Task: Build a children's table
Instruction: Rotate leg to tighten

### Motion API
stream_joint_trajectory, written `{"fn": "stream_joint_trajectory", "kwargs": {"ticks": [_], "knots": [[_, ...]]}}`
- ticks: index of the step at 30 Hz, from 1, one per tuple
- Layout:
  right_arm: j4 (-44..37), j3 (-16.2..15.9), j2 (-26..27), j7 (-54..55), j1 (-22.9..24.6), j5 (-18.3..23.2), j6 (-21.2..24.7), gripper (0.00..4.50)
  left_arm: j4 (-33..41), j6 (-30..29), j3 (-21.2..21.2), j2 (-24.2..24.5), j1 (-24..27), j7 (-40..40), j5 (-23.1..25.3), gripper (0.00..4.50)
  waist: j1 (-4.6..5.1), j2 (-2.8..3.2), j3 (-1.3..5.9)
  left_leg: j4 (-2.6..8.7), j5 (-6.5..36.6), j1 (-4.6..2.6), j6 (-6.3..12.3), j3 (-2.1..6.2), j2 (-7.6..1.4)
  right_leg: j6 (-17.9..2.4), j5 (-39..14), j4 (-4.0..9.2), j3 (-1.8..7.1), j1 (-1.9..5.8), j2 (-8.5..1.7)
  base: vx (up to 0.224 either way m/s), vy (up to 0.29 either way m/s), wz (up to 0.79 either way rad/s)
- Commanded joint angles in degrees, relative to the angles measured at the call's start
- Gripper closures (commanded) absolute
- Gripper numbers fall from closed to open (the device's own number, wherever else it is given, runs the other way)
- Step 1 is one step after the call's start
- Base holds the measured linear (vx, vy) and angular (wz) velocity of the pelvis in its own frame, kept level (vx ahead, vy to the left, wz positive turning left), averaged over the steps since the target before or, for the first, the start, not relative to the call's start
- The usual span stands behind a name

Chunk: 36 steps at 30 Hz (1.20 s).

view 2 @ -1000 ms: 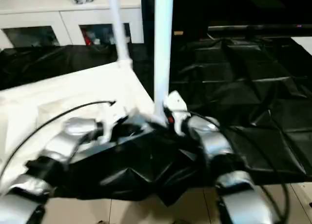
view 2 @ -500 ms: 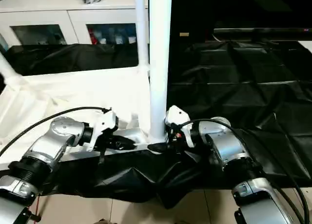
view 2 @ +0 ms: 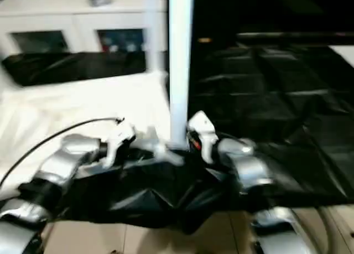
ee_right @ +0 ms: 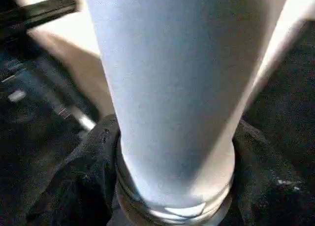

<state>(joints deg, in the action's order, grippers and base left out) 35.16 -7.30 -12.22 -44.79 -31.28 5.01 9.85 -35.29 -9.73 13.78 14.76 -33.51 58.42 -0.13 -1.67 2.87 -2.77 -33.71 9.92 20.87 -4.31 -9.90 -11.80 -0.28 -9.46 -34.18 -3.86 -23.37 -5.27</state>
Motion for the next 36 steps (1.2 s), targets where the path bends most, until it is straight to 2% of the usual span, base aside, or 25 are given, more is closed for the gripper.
{"fn": "stream_joint_trajectory", "kwargs": {"ticks": [1, 2, 3, 5, 8, 10, 13, 15, 17, 18, 20, 23, 26, 28, 32, 36], "knots": [[3.5, -0.9, 5.0, 7.6, -1.4, -0.8, 0.8, 1.76, -1.2, -1.8, 1.4, -4.3, -0.9, -4.9, 0.7, 4.5, 0.24, -0.08, 3.25, 4.53, 20.5, -0.24, -0.25, 0.44, -0.45, -8.1, -27.3, 5.44, 1.53, 2.39, -2.31, 0.0, 0.0, 0.0], [3.6, -0.9, 5.1, 7.9, -1.4, -0.8, 0.8, 1.76, -1.2, -1.9, 1.4, -4.4, -0.9, -5.1, 0.7, 4.5, 0.38, -0.18, 3.22, 4.54, 20.3, -0.16, -0.18, 0.37, -0.4, -8.3, -26.6, 5.51, 1.51, 2.37, -2.23, 0.0, 0.0, 0.0], [5.3, -0.3, 6.9, 12.6, -2.2, -1.5, 1.0, 1.76, -1.5, -2.3, 1.6, -6.1, -1.2, -6.8, 1.0, 4.5, 0.31, -0.3, 3.34, 4.5, 20.3, -0.3, 0.14, 0.33, -0.39, -8.5, -25.7, 5.48, 1.51, 2.37, -2.18, 0.0, 0.0, 0.0], [7.0, -0.1, 9.2, 17.5, -3.0, -3.1, -0.1, 1.76, -1.4, -2.7, 2.1, -8.0, -1.3, -8.2, 1.3, 4.5, 0.44, -0.11, 3.42, 4.5, 19.6, -0.28, 0.3, 0.3, -0.46, -9.6, -23.2, 5.28, 1.61, 2.33, -2.2, 0.0, 0.0, 0.0], [6.7, -0.7, 10.9, 16.3, -2.9, -3.2, -1.3, 1.76, -0.9, -2.5, 2.8, -9.2, -1.2, -7.7, 1.4, 4.5, 0.49, -0.09, 3.56, 4.4, 18.6, -0.14, 0.96, 0.09, -0.38, -10.3, -20.9, 5.18, 1.66, 2.53, -2.18, 0.0, 0.0, 0.0], [5.6, -0.3, 11.1, 13.4, -2.7, -1.6, -0.6, 1.06, -0.3, -2.4, 3.3, -9.0, -1.2, -6.6, 1.5, 4.5, 0.37, -0.1, 3.6, 4.42, 18.1, 0.01, 1.74, 0.03, -0.34, -10.4, -20.1, 5.1, 1.62, 2.8, -2.13, 0.0, 0.0, 0.0], [4.7, -0.5, 9.5, 10.8, -2.9, -1.5, -1.1, 1.04, 0.2, -1.9, 3.6, -7.6, -0.8, -4.6, 1.4, 4.5, 0.19, -0.03, 3.66, 4.46, 17.6, -0.02, 2.03, 0.05, -0.5, -10.8, -19.3, 5.04, 1.66, 2.83, -2.21, 0.0, 0.0, 0.0], [4.5, -1.0, 8.4, 9.3, -3.1, -1.9, -1.9, 0.66, 0.6, -1.5, 3.8, -6.8, -0.5, -3.2, 1.3, 4.5, -0.12, 0.08, 3.79, 4.43, 16.6, -0.11, 2.13, 0.01, -0.65, -11.5, -17.4, 4.86, 1.74, 2.86, -2.27, 0.0, 0.0, 0.0], [3.4, -2.4, 5.6, 5.2, -3.2, -2.6, -3.6, 0.66, 1.5, -1.0, 4.1, -5.0, 0.1, 0.0, 0.9, 4.5, -0.23, 0.21, 3.86, 4.35, 16.1, -0.04, 2.37, -0.01, -0.66, -12.4, -14.8, 4.53, 1.72, 3.02, -2.2, 0.0, 0.0, 0.0], [2.5, -2.9, 3.7, 2.0, -3.1, -2.6, -4.7, 0.66, 1.9, -0.6, 4.2, -3.8, 0.3, 1.8, 0.8, 4.5, -0.32, 0.08, 3.89, 4.26, 15.8, 0.07, 2.78, -0.07, -0.65, -12.8, -13.5, 4.4, 1.66, 3.2, -2.21, 0.0, 0.0, 0.0], [1.2, -2.9, 1.8, -2.3, -2.9, -1.7, -5.2, 0.66, 2.1, 0.0, 4.3, -2.6, 0.5, 3.7, 0.8, 4.5, -0.43, 0.03, 3.86, 4.18, 15.6, 0.12, 3.18, -0.17, -0.64, -13.1, -13.1, 4.34, 1.65, 3.26, -2.14, 0.0, 0.0, 0.0], [-1.3, -3.9, -2.0, -10.1, -2.2, -0.9, -5.2, 0.66, 2.3, 1.1, 4.4, -0.8, 0.5, 7.4, 0.3, 4.5, -0.67, -0.04, 3.76, 4.14, 15.7, 0.05, 3.79, -0.28, -0.73, -13.4, -13.9, 4.38, 1.57, 3.26, -2.1, 0.0, 0.0, 0.0], [-5.1, -5.8, -5.8, -18.4, -0.6, 0.3, -3.7, 0.66, 2.6, 1.4, 4.6, 1.0, 0.5, 11.3, -0.2, 4.5, -1.45, -0.03, 3.75, 4.12, 15.2, -0.08, 4.39, -0.33, -1.0, -13.3, -13.8, 4.28, 1.72, 3.17, -2.15, 0.0, 0.0, 0.0], [-7.0, -6.9, -7.6, -22.3, 0.2, 1.3, -2.8, 0.66, 3.0, 1.8, 5.1, 2.5, 0.7, 14.2, -0.5, 4.5, -1.73, -0.15, 3.71, 4.21, 15.6, -0.16, 4.13, -0.3, -1.01, -13.3, -14.9, 4.35, 1.71, 3.12, -2.18, 0.0, 0.0, 0.0], [-9.0, -7.6, -9.0, -26.2, 1.2, 2.4, -1.2, 1.0, 3.7, 2.2, 5.4, 3.7, 1.0, 17.5, -1.6, 4.5, -1.87, -0.06, 3.63, 4.33, 16.3, -0.22, 3.41, -0.24, -1.02, -12.9, -16.9, 4.42, 1.76, 2.99, -2.28, 0.0, 0.0, 0.0], [-11.5, -8.5, -10.0, -28.6, 2.5, 2.8, 0.4, 1.42, 4.6, 1.5, 5.6, 4.7, 1.5, 20.0, -2.3, 4.5, -2.08, -0.07, 3.75, 4.28, 15.1, -0.2, 3.44, -0.24, -1.06, -13.2, -14.6, 4.28, 1.81, 3.05, -2.19, 0.0, 0.0, 0.0]]}}
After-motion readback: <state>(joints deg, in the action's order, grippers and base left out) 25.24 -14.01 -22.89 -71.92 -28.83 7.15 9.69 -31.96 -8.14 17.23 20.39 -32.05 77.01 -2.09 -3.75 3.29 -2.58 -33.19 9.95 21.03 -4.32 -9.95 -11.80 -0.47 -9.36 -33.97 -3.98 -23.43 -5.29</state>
